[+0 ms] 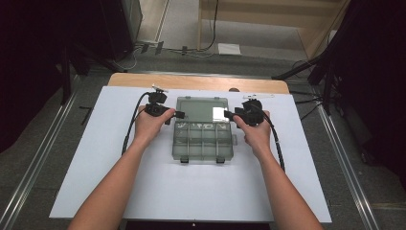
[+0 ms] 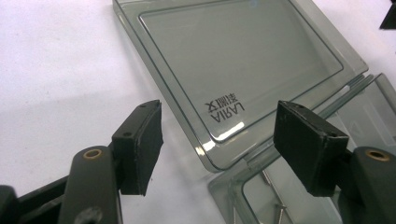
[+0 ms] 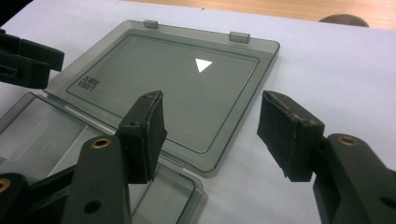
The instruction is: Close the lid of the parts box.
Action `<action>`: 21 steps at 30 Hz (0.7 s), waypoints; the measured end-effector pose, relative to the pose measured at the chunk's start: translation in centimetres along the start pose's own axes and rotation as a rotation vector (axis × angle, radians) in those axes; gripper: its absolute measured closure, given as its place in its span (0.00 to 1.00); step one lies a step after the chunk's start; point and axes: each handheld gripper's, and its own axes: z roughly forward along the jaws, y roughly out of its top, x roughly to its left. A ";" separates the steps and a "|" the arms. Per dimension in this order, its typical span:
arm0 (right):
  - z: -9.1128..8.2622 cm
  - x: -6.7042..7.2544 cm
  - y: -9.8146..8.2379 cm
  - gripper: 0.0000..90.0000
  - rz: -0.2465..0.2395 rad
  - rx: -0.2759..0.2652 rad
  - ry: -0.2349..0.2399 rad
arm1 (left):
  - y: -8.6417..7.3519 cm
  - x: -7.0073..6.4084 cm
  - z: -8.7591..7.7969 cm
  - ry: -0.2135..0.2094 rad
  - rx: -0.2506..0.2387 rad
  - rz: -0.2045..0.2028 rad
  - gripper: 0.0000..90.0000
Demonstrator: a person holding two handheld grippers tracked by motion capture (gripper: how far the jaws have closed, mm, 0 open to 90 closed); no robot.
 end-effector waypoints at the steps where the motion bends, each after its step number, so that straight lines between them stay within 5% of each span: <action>1: 0.2 0.0 0.0 0.48 0.011 0.000 0.000 | 0.0 0.1 0.1 0.003 0.003 -0.002 0.36; 6: 0.6 -0.4 0.0 0.52 0.043 0.004 0.004 | 0.0 0.3 0.3 0.001 -0.002 -0.024 0.48; 21: 2.3 -1.1 -0.3 0.61 0.083 0.067 0.026 | 0.1 0.4 1.3 0.002 0.011 -0.064 0.48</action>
